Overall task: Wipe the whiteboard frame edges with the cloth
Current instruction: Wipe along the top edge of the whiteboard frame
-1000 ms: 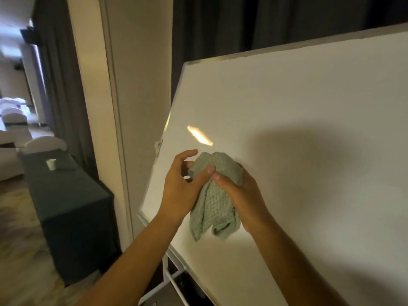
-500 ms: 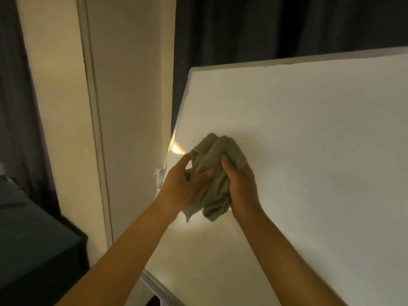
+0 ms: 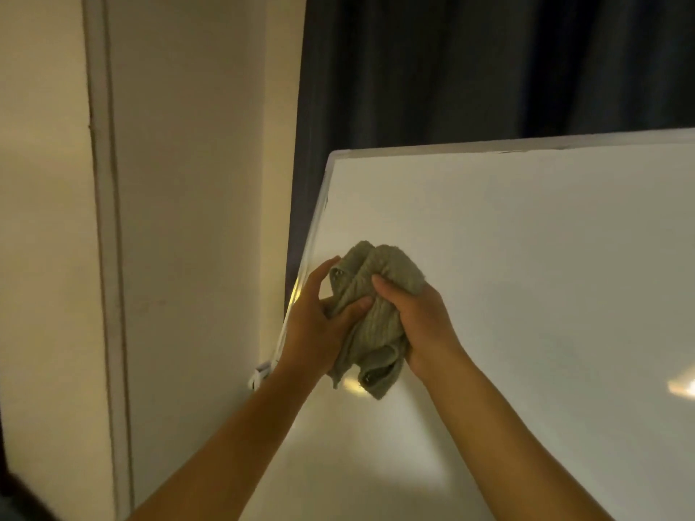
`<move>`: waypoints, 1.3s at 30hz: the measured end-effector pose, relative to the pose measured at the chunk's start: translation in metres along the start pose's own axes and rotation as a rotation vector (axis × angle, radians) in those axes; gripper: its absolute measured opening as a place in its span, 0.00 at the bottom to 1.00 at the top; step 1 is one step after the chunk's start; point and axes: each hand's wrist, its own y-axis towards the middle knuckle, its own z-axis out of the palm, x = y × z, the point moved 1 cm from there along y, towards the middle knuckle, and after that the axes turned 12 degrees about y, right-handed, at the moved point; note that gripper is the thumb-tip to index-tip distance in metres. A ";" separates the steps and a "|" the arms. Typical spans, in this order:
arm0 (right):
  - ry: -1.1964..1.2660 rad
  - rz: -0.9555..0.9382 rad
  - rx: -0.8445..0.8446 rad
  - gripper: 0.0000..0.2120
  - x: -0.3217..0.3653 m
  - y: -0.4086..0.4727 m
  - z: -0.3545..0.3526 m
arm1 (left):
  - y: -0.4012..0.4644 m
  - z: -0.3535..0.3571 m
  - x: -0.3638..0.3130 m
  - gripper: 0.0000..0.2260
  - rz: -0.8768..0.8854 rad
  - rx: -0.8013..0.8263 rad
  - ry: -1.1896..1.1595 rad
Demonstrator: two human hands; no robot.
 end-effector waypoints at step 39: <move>-1.634 -0.809 0.037 0.16 0.152 0.281 0.110 | 0.152 0.006 0.068 0.31 0.692 0.040 0.584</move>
